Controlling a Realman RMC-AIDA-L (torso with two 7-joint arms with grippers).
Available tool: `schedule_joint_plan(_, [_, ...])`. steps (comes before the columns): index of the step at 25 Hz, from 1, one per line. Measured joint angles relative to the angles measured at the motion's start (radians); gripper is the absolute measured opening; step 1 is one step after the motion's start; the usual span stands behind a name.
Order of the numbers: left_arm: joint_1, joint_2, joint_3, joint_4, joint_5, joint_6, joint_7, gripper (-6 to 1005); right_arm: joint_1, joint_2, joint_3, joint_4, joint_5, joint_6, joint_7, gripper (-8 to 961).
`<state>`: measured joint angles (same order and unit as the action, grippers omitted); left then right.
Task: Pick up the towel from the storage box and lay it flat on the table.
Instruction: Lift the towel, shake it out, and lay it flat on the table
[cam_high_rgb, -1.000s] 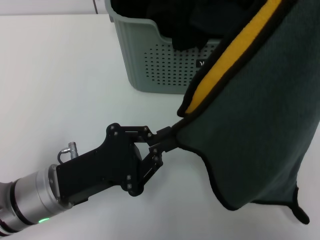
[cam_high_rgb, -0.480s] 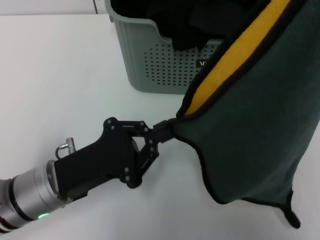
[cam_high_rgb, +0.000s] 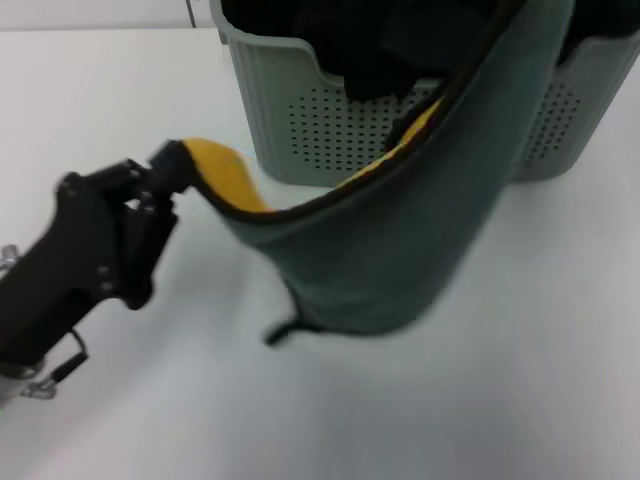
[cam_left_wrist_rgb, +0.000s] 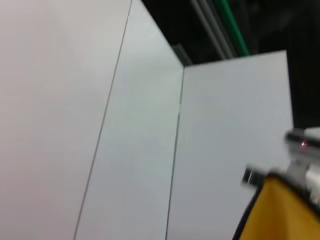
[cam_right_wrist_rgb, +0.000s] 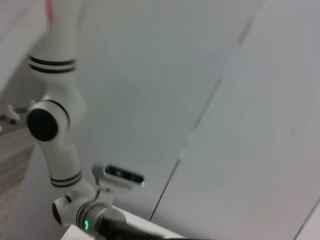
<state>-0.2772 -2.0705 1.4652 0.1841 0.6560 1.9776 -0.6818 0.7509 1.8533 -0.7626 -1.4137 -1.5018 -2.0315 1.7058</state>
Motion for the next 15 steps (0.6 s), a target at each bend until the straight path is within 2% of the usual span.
schedule_joint_plan(6, [0.000, 0.051, -0.001, 0.074, -0.026, 0.056, -0.155, 16, -0.063, 0.065, -0.010, -0.069, -0.064, 0.033, 0.162, 0])
schedule_joint_plan(11, [0.039, 0.080, 0.005, 0.194, -0.019, 0.058, -0.249, 14, -0.186, 0.155, -0.017, -0.301, -0.142, 0.062, 0.288, 0])
schedule_joint_plan(12, [0.054, 0.088, 0.005, 0.221, -0.018, 0.058, -0.271, 14, -0.225, 0.166, -0.025, -0.345, -0.143, 0.064, 0.311, 0])
schedule_joint_plan(15, [0.104, 0.093, 0.002, 0.280, -0.019, 0.060, -0.333, 14, -0.352, 0.168, -0.082, -0.432, -0.100, 0.087, 0.351, 0])
